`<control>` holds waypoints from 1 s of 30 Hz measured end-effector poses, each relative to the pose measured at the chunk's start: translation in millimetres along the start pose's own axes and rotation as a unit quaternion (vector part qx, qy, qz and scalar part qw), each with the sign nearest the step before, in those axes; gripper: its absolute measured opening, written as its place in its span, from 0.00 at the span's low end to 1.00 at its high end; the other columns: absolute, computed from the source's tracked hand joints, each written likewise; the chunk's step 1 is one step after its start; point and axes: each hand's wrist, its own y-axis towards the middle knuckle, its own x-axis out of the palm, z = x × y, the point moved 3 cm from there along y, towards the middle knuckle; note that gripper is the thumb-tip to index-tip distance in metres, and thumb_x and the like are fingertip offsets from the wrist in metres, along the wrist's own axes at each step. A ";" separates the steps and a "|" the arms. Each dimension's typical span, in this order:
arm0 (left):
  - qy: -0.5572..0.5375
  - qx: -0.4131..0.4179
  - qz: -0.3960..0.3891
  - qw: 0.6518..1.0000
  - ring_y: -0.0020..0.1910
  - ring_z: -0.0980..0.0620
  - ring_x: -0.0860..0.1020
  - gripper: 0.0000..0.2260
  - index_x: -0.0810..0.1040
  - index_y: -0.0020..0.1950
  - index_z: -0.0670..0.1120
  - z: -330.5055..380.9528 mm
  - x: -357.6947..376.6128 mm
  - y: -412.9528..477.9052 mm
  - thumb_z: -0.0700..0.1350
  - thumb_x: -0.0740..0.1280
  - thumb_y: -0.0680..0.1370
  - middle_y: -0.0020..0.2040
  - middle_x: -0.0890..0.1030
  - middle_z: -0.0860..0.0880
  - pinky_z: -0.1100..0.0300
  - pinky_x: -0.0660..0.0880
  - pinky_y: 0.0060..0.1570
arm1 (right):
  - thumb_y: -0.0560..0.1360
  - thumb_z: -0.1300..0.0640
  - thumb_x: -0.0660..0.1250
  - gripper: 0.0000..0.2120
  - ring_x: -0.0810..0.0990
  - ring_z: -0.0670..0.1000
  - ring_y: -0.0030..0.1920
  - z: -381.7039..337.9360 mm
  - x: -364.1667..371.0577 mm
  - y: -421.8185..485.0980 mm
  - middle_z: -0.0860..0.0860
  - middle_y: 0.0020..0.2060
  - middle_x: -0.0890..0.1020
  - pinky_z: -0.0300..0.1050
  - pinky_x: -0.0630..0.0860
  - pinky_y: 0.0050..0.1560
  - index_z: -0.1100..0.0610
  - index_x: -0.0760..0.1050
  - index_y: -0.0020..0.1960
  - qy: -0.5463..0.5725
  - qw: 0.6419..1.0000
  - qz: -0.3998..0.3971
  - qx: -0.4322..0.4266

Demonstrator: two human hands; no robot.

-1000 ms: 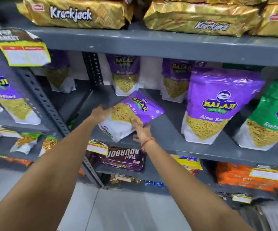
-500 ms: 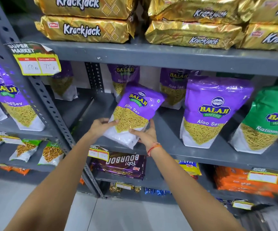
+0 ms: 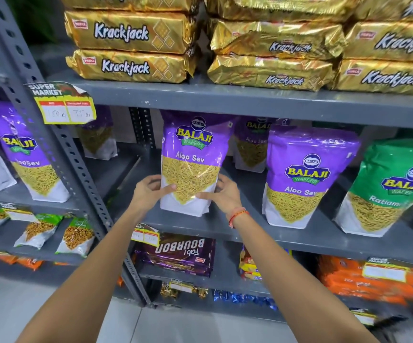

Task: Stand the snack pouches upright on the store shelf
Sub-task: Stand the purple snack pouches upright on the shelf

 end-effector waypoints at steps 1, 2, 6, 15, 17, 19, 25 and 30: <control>0.002 0.008 -0.009 1.000 0.38 0.63 0.83 0.20 0.74 0.54 0.44 0.5 1.3 3.4 0.42 0.77 0.65 0.44 0.83 0.52 0.72 0.77 0.34 | 0.59 0.71 0.78 0.28 0.81 0.51 0.51 -1.0 -1.2 3.7 0.60 0.57 0.82 0.47 0.80 0.54 0.57 0.74 0.54 -0.005 1.000 0.008 -0.006; 0.005 0.016 -0.015 1.000 0.38 0.63 0.83 0.21 0.73 0.54 0.44 0.1 3.1 6.5 0.41 0.77 0.65 0.45 0.83 0.53 0.72 0.78 0.35 | 0.58 0.71 0.78 0.29 0.81 0.52 0.51 -1.5 -2.5 8.0 0.60 0.56 0.82 0.47 0.79 0.54 0.57 0.72 0.55 -0.017 1.000 0.020 -0.014; 0.010 0.041 -0.024 0.999 0.39 0.64 0.82 0.21 0.72 0.52 0.45 -8.5 13.5 19.4 0.37 0.77 0.64 0.44 0.83 0.52 0.73 0.77 0.37 | 0.58 0.70 0.79 0.29 0.81 0.55 0.54 4.1 -6.3 26.0 0.57 0.52 0.83 0.56 0.77 0.60 0.54 0.69 0.52 -0.091 0.994 0.045 -0.037; 0.035 0.005 -0.047 0.998 0.56 0.45 0.80 0.23 0.71 0.60 0.37 -60.4 35.0 24.6 0.37 0.74 0.68 0.57 0.80 0.36 0.49 0.73 0.63 | 0.62 0.64 0.79 0.26 0.79 0.59 0.58 59.9 -13.0 28.6 0.58 0.53 0.83 0.63 0.69 0.65 0.58 0.69 0.54 -0.134 0.990 0.052 0.008; 0.059 0.006 -0.053 0.997 0.56 0.47 0.80 0.23 0.72 0.60 0.41 -63.3 32.2 26.6 0.40 0.75 0.68 0.57 0.81 0.39 0.47 0.72 0.65 | 0.62 0.65 0.78 0.29 0.79 0.57 0.59 60.5 -14.8 28.4 0.58 0.57 0.82 0.62 0.70 0.67 0.60 0.68 0.58 -0.119 0.992 0.035 0.010; 0.107 -0.004 -0.063 0.992 0.59 0.48 0.78 0.27 0.71 0.61 0.44 -64.4 27.0 29.3 0.44 0.77 0.65 0.58 0.81 0.42 0.48 0.70 0.67 | 0.62 0.66 0.78 0.34 0.79 0.54 0.58 64.9 -19.3 23.6 0.58 0.60 0.79 0.56 0.73 0.65 0.60 0.67 0.64 -0.090 0.995 0.033 0.027; 0.149 -0.033 -0.150 0.977 0.68 0.49 0.71 0.39 0.64 0.69 0.47 -69.9 30.9 34.0 0.45 0.79 0.62 0.68 0.74 0.46 0.45 0.67 0.69 | 0.64 0.65 0.77 0.39 0.75 0.53 0.61 84.8 -19.9 14.2 0.54 0.62 0.75 0.43 0.75 0.61 0.60 0.62 0.70 -0.076 0.996 0.031 0.042; 0.174 -0.005 -0.121 0.977 0.62 0.50 0.75 0.31 0.70 0.62 0.49 -74.4 25.4 37.4 0.48 0.78 0.62 0.64 0.77 0.47 0.47 0.71 0.65 | 0.67 0.64 0.75 0.33 0.77 0.54 0.62 89.6 4.8 19.3 0.55 0.63 0.77 0.44 0.76 0.61 0.58 0.64 0.68 -0.083 0.995 0.031 0.035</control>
